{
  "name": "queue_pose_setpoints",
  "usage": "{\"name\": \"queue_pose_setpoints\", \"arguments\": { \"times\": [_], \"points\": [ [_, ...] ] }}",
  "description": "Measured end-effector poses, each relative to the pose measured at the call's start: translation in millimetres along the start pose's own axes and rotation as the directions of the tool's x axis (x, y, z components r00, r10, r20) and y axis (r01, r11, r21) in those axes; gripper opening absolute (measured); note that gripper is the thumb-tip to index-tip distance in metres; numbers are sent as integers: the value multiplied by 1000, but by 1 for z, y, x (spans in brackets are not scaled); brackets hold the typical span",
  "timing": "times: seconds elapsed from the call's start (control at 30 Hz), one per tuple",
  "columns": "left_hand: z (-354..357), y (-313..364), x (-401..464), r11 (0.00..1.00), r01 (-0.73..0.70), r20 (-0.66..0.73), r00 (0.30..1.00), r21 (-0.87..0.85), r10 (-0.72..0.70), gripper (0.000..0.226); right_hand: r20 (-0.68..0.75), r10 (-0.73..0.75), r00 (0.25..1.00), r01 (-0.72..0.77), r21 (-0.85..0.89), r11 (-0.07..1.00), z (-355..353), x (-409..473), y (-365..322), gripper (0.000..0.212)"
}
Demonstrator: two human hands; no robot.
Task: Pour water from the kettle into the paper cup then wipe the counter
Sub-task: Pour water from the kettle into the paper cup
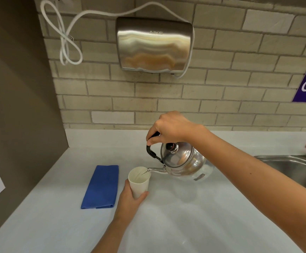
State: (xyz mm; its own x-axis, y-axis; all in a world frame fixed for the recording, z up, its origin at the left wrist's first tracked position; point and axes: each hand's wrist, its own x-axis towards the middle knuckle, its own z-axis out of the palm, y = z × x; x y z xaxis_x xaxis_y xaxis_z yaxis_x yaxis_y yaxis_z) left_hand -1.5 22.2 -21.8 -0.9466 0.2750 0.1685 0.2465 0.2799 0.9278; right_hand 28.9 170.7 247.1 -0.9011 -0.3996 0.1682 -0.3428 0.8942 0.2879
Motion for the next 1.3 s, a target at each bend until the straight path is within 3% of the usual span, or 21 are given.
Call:
{"name": "queue_pose_setpoints", "arguments": {
  "times": [1.3],
  "points": [
    [0,0,0,999,3,-12,1000,-46,-4,65,8,6,1000,-6,-13,1000,-4,1,-4,28]
  ]
}}
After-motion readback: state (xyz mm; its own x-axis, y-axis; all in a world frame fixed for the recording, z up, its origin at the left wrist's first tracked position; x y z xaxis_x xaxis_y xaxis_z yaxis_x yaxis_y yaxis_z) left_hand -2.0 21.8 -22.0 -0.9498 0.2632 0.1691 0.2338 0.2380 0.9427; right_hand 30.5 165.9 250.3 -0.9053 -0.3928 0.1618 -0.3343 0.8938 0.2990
